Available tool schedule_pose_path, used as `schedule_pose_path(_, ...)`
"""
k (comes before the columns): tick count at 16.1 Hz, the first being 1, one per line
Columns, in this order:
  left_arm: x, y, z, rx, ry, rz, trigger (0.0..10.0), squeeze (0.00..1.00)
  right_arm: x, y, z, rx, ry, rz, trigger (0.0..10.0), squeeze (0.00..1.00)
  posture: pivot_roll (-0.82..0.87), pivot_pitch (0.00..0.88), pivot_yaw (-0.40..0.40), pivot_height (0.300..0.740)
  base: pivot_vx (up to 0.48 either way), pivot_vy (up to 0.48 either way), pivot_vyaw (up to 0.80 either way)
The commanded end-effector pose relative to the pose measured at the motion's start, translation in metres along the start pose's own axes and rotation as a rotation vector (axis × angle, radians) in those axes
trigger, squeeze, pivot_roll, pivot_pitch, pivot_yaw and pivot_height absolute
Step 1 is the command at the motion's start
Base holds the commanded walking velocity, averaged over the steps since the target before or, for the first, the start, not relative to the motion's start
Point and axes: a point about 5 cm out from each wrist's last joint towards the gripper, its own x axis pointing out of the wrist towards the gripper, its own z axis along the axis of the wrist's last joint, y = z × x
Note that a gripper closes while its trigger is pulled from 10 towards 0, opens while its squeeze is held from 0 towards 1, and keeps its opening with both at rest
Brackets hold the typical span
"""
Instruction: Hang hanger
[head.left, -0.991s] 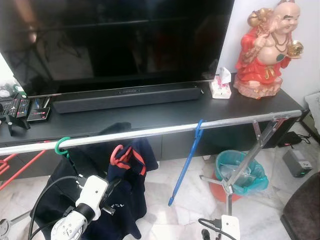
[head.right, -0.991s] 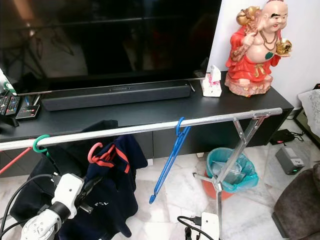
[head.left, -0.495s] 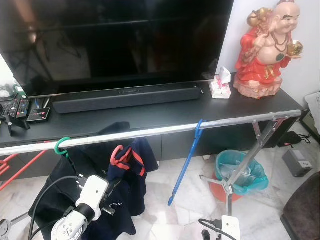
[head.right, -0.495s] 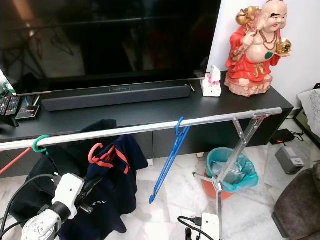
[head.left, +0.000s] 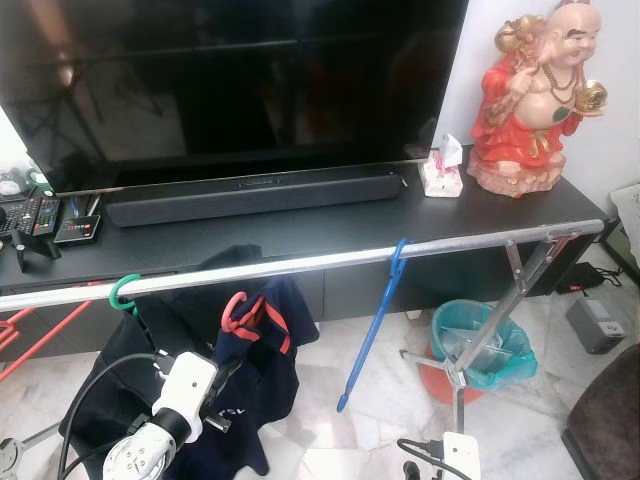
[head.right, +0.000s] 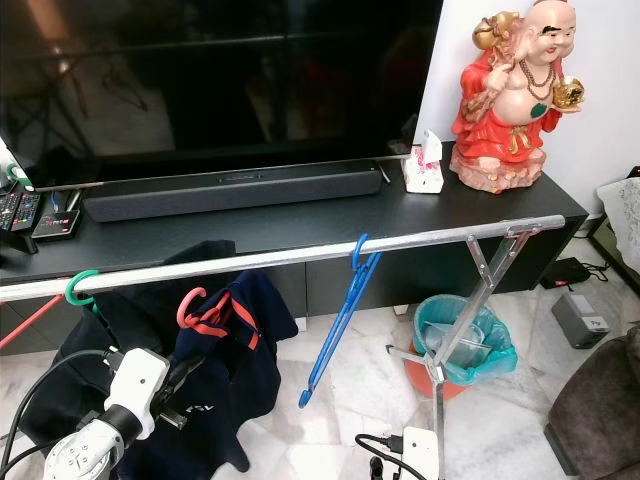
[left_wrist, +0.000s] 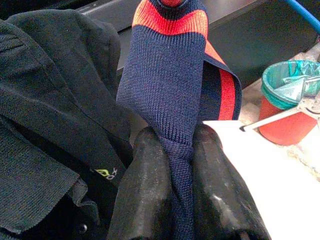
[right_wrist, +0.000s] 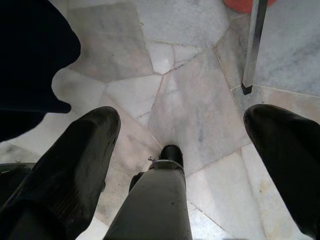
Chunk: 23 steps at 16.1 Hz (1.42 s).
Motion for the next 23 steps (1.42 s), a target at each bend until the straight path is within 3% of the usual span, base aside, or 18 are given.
schedule_pose_path(1, 0.0015, 0.0014, 0.0049, 0.003, -0.021, 0.011, 10.0, 0.0, -0.0006, -0.001, -0.0033, 0.003, 0.015, -0.003, 10.0, 0.0, -0.02, 0.018, 0.021, 0.74, 0.0, 0.0, 0.0)
schedule_pose_path(9, 0.002, 0.0006, 0.0008, -0.006, -0.022, 0.014, 10.0, 0.0, -0.0004, 0.0001, -0.0027, 0.0, 0.012, 0.001, 10.0, 0.0, -0.02, 0.003, 0.018, 0.74, 0.0, 0.0, 0.0)
schedule_pose_path(23, 0.0024, -0.0008, 0.0041, -0.005, -0.038, 0.006, 10.0, 0.0, -0.0016, 0.0001, -0.0073, -0.011, 0.022, 0.004, 10.0, 0.0, -0.02, 0.0, 0.015, 0.74, -0.341, 0.0, 0.0)
